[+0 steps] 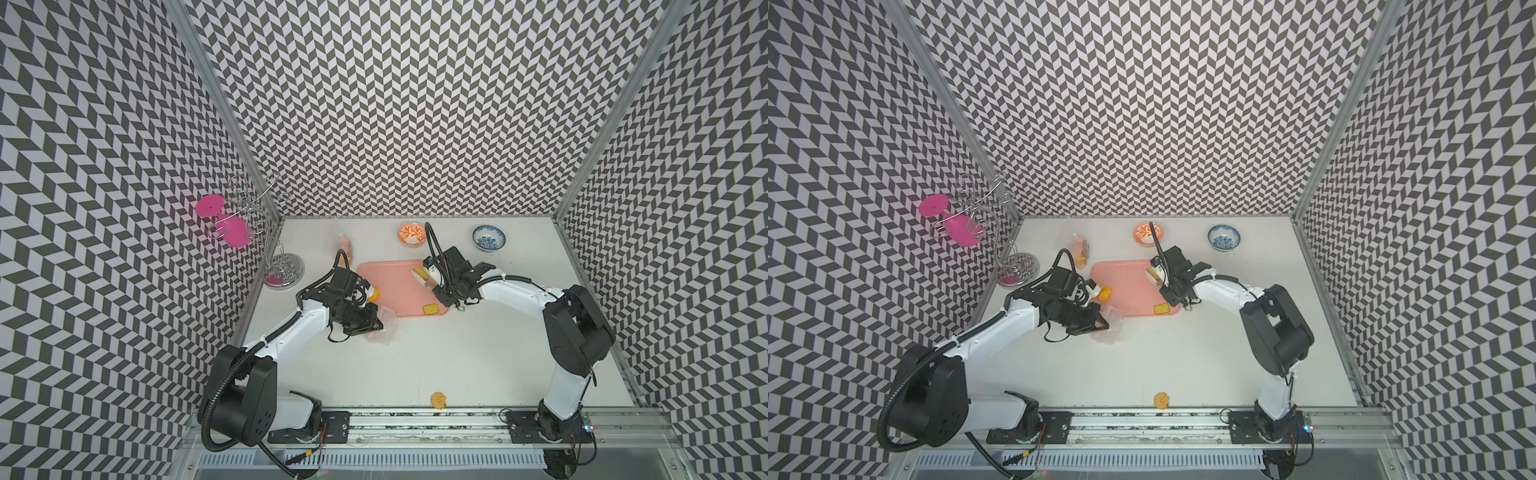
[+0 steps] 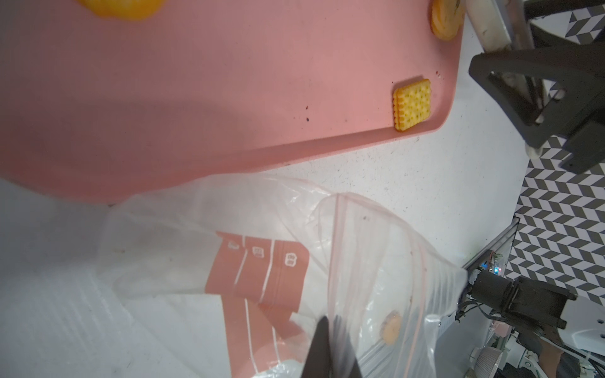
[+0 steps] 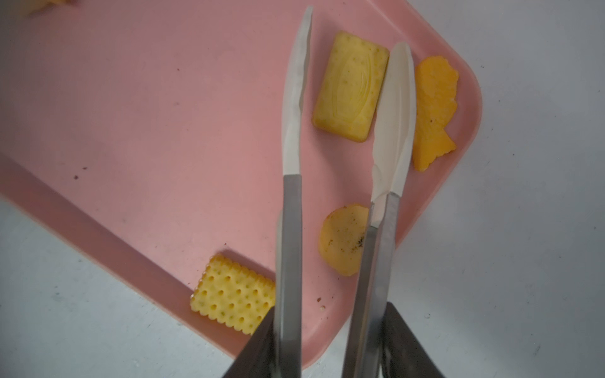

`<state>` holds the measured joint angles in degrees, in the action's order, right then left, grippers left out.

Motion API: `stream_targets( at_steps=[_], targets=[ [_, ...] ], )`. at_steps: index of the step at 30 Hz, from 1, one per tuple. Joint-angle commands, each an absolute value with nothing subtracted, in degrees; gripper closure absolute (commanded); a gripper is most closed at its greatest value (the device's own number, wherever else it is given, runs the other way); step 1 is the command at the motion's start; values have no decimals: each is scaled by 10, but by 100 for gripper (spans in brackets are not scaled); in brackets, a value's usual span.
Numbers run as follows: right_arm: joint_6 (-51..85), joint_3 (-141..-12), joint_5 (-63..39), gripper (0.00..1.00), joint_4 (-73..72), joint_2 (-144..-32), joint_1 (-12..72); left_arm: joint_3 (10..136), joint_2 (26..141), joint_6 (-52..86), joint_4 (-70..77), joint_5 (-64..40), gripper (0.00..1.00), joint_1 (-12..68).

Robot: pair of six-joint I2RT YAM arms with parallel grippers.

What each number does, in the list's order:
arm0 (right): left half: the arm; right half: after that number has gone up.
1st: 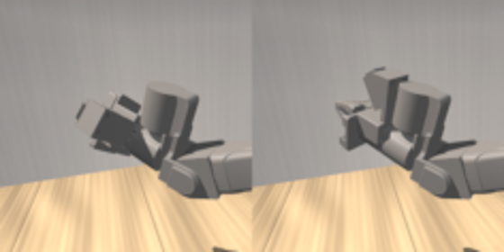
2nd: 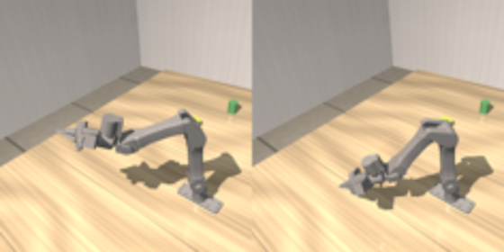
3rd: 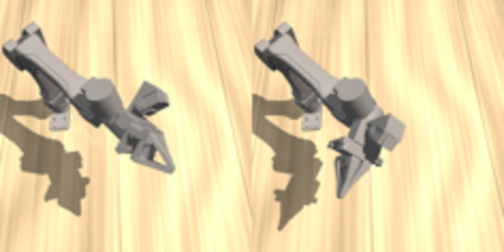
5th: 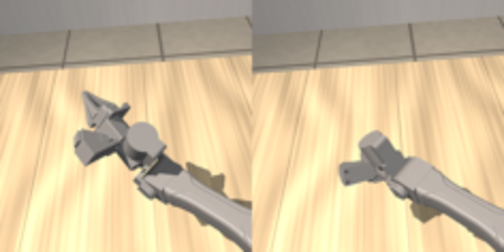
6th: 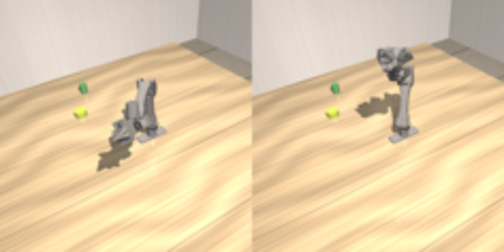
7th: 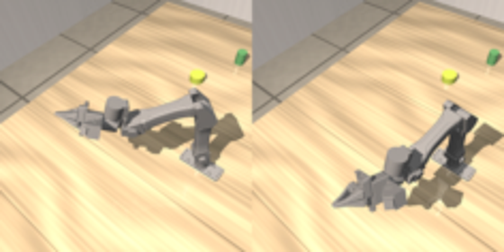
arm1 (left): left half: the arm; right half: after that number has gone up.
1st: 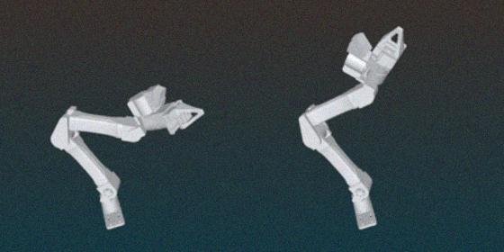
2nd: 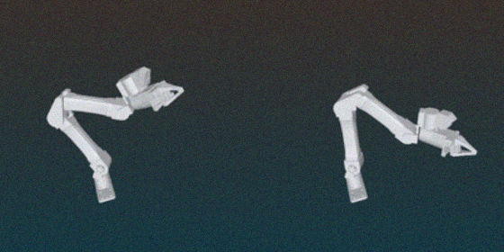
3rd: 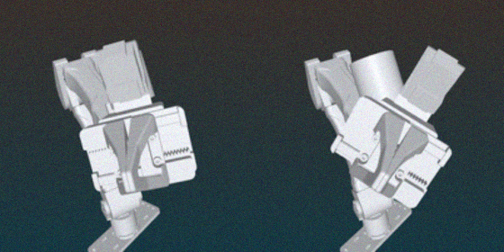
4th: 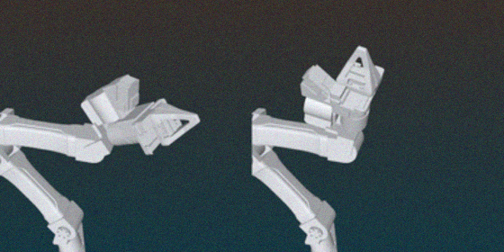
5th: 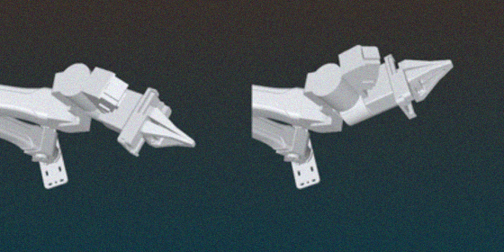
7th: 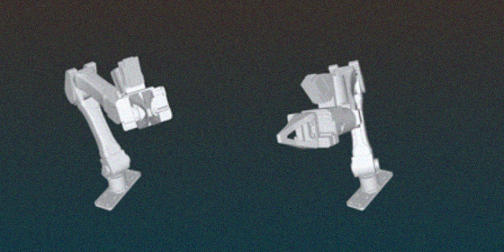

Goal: Put the cookies into a resealable bag to prevent moisture
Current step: Pick up the cookie from the tray.

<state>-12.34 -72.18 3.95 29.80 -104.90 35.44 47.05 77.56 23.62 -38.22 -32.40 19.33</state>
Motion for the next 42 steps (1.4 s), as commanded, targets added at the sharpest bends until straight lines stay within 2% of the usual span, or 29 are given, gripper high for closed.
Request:
stream_targets(
  at_steps=[1,9,28,36,42],
  targets=[
    [-116,-743,56,58,301,-1053,363,469,769,229,-386,-323,100,190],
    [-118,-746,66,66,311,-1033,363,484,785,229,-379,-327,100,190],
    [-110,-696,-9,66,265,-973,356,528,870,240,-321,-363,100,194],
    [-95,-660,-105,66,229,-912,348,554,904,241,-314,-362,100,194],
    [-47,-593,-216,66,201,-834,350,582,934,236,-316,-361,100,191]
  ],
)
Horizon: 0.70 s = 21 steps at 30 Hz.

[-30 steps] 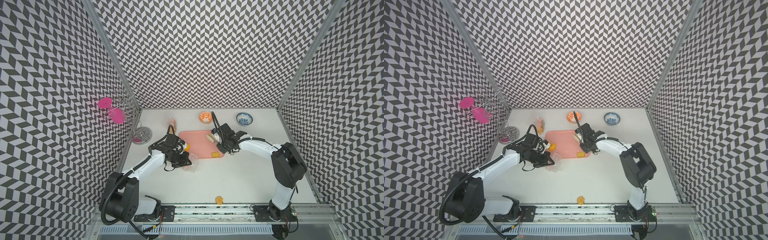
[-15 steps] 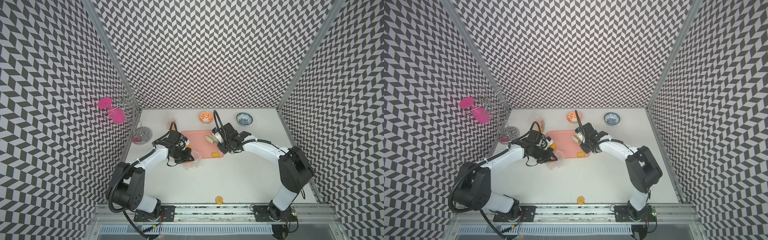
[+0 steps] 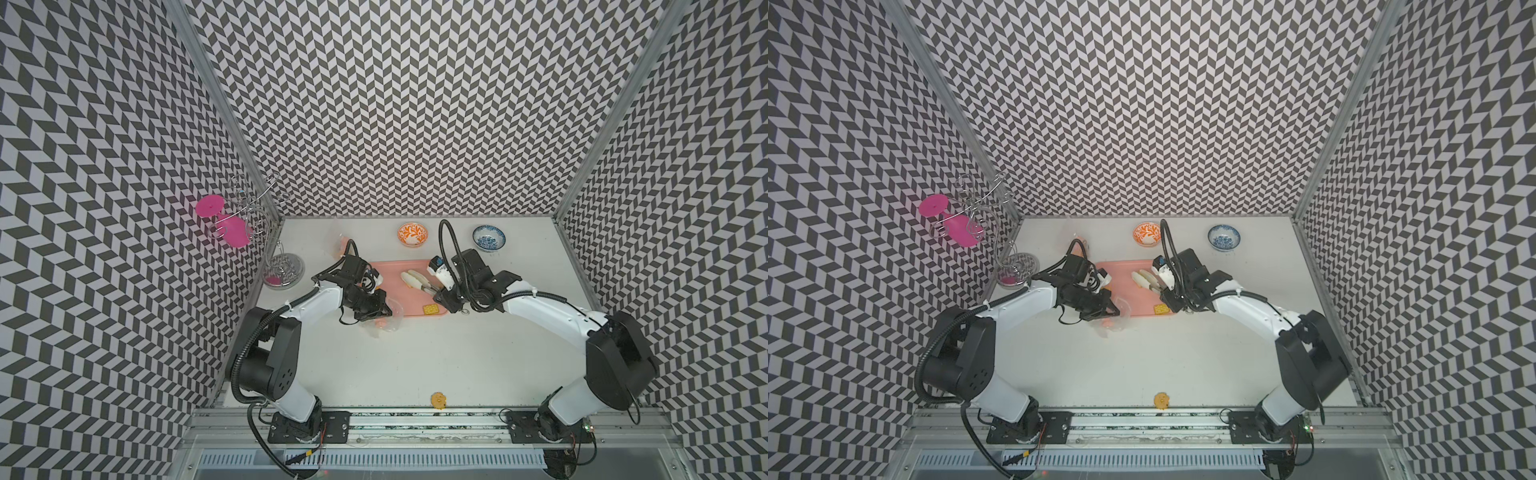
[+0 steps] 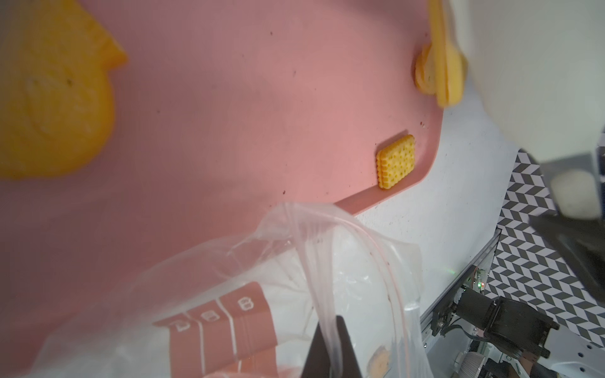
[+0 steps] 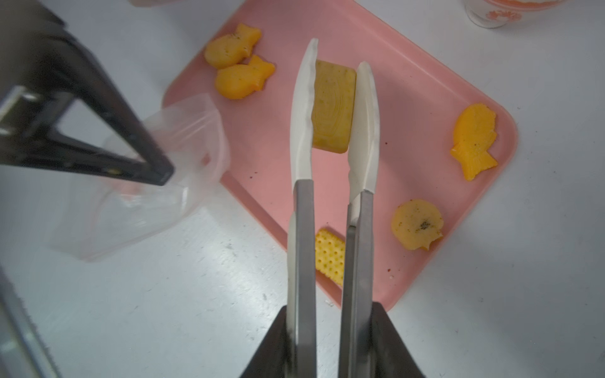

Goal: Put the cookies into a resealable bag to prevent moisture
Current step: Pick up the cookie from the tray, then place the cookie in the ziploc bag.

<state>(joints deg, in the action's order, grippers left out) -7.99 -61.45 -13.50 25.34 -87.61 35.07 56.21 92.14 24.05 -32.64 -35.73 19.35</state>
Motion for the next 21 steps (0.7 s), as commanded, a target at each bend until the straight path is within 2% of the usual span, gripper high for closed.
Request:
stream_targets(
  at_steps=[1,9,21],
  targets=[
    [-34,-577,-234,66,192,-819,350,586,937,237,-315,-361,100,189],
    [74,-485,-324,66,76,-753,358,604,951,252,-300,-390,100,185],
    [149,-463,-378,66,-49,-792,365,600,907,251,-331,-381,100,181]
  ],
)
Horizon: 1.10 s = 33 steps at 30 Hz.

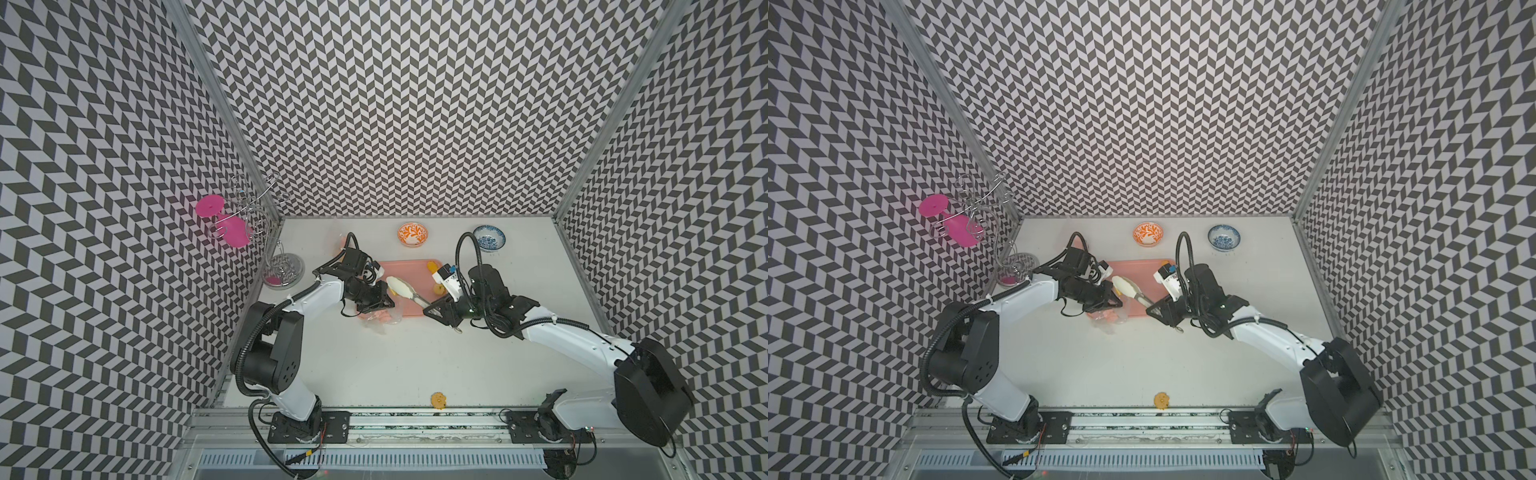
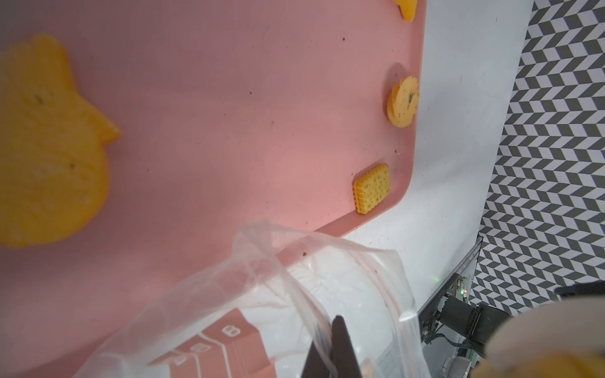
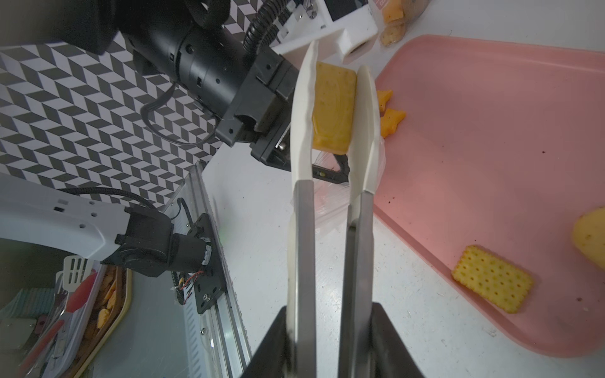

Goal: Put the cookies into a resealable bag to prevent moisture
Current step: Place the cookie in the ziploc bag.

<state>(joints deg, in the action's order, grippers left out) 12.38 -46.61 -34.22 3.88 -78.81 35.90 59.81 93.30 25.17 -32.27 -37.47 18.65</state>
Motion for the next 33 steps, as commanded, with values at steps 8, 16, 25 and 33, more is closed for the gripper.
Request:
stream_targets(
  at_steps=[8,16,25,33],
  targets=[
    [136,-442,-386,65,-31,-796,370,614,882,247,-354,-370,100,171],
    [121,-454,-382,57,-9,-781,370,608,862,245,-367,-359,100,168],
    [87,-475,-373,54,38,-755,365,628,850,238,-391,-331,100,167],
    [27,-529,-300,56,131,-707,343,661,808,239,-432,-308,100,170]
  ],
)
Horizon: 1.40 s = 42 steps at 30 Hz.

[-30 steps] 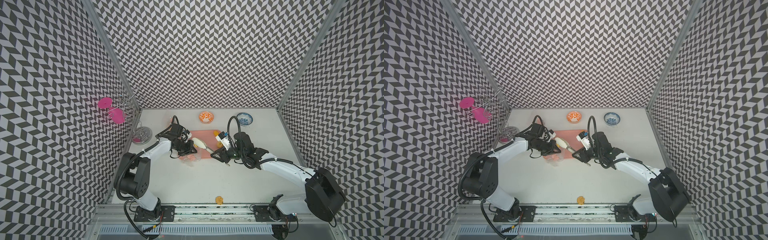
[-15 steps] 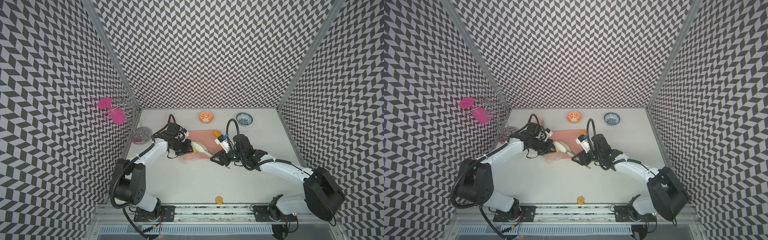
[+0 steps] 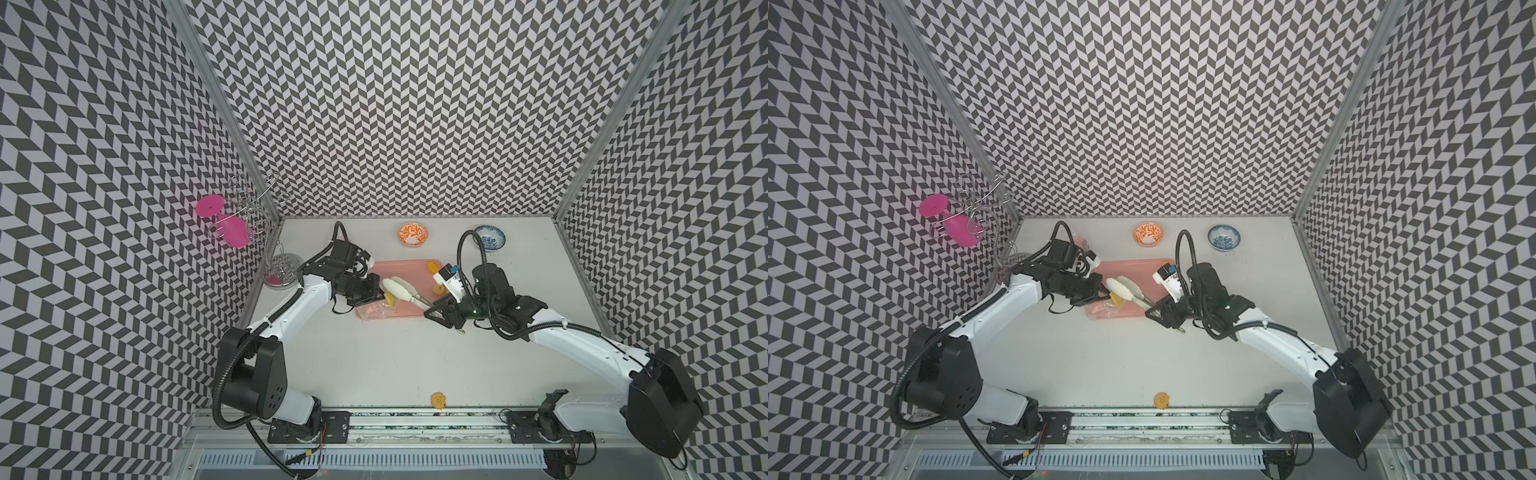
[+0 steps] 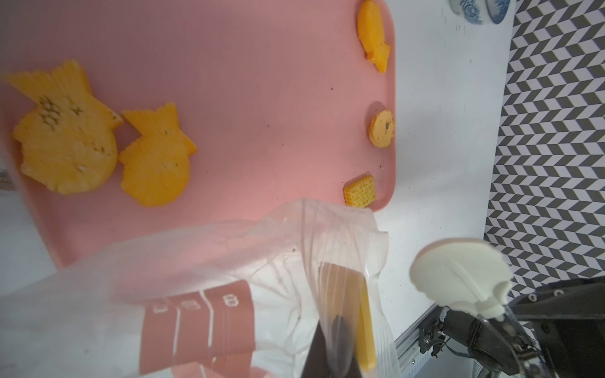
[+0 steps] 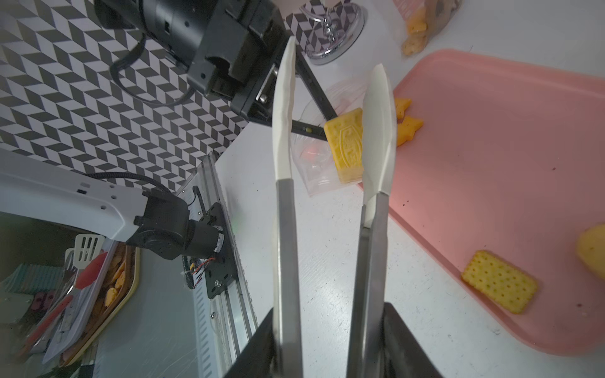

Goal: Put the cookies into a resealable bag to prevent moisture
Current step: Place the cookie in the ziploc bag, then adjust the ziploc bag at the center of the board.

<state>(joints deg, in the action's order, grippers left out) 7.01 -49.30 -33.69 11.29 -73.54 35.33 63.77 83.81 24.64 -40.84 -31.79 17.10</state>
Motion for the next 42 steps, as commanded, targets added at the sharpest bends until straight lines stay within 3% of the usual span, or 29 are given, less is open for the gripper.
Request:
stream_targets(
  at_steps=[1,4,9,13,19,22,24,42],
  targets=[
    [15,-539,-284,56,147,-704,343,661,802,241,-434,-314,100,171],
    [-20,-566,-236,56,198,-695,341,645,787,244,-417,-340,100,172],
    [-36,-575,-190,57,216,-681,334,500,783,282,-269,-426,100,127],
    [-38,-572,-187,58,228,-688,334,527,808,292,-265,-429,100,172],
    [-31,-558,-238,60,247,-703,335,551,774,283,-284,-358,100,171],
    [-14,-536,-268,60,224,-706,336,541,806,279,-288,-400,100,172],
    [-12,-531,-269,60,223,-713,336,566,786,286,-274,-362,100,205],
    [23,-516,-366,63,210,-724,337,586,809,271,-295,-360,100,201]
  ],
)
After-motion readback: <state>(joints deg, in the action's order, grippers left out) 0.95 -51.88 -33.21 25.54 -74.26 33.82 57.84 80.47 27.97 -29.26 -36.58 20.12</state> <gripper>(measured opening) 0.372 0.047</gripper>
